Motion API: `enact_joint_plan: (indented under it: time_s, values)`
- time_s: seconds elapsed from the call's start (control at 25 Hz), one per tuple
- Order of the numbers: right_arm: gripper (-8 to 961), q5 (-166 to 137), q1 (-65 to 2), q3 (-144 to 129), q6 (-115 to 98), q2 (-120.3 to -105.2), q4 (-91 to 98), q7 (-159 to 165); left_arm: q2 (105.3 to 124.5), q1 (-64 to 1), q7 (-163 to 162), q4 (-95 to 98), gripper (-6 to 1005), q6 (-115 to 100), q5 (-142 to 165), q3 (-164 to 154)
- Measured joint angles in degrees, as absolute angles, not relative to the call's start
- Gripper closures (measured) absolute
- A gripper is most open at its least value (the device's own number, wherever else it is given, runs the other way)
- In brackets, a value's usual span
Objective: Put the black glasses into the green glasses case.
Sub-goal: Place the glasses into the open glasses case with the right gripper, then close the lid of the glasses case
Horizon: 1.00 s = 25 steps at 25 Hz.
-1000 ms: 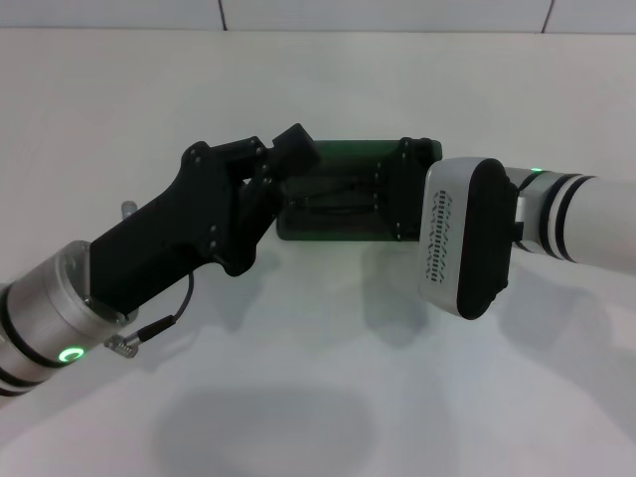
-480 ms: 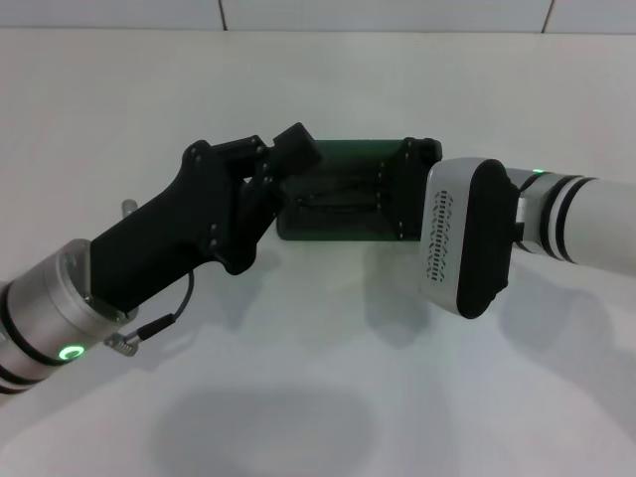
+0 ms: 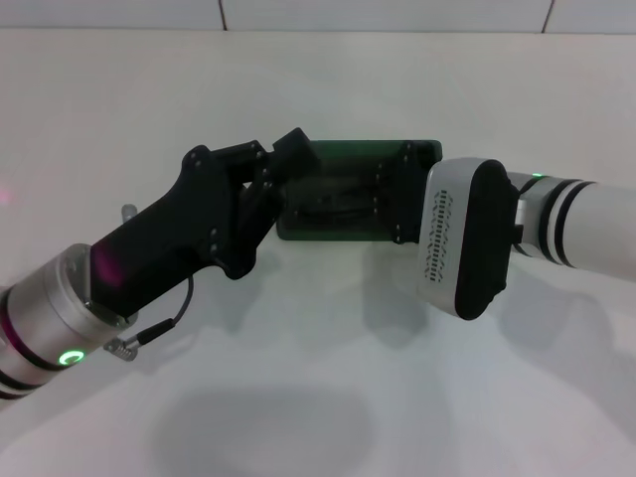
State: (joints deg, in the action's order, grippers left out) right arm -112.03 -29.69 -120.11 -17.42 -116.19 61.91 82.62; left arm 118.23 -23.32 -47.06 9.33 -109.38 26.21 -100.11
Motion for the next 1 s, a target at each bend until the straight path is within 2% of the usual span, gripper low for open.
enact_joint_plan:
  time_s: [0.4, 0.88, 1.0]
  values:
    - [833, -111.34, -28.58, -120.73, -17.67, -116.19, 62.63, 83.43, 118.21, -23.2, -47.26, 9.31, 972, -109.48, 26.52, -100.11]
    - [801, -105.02, -23.42, -120.84, -17.67, -116.19, 68.16, 83.53, 118.18, -22.15, -47.19, 9.45, 971, -109.51, 26.54, -100.11]
    - [807, -97.88, -21.59, -118.56, -19.44, -116.05, 70.02, 83.55, 117.55, -21.78, -47.13, 9.8, 971, -109.53, 26.11, -99.66]
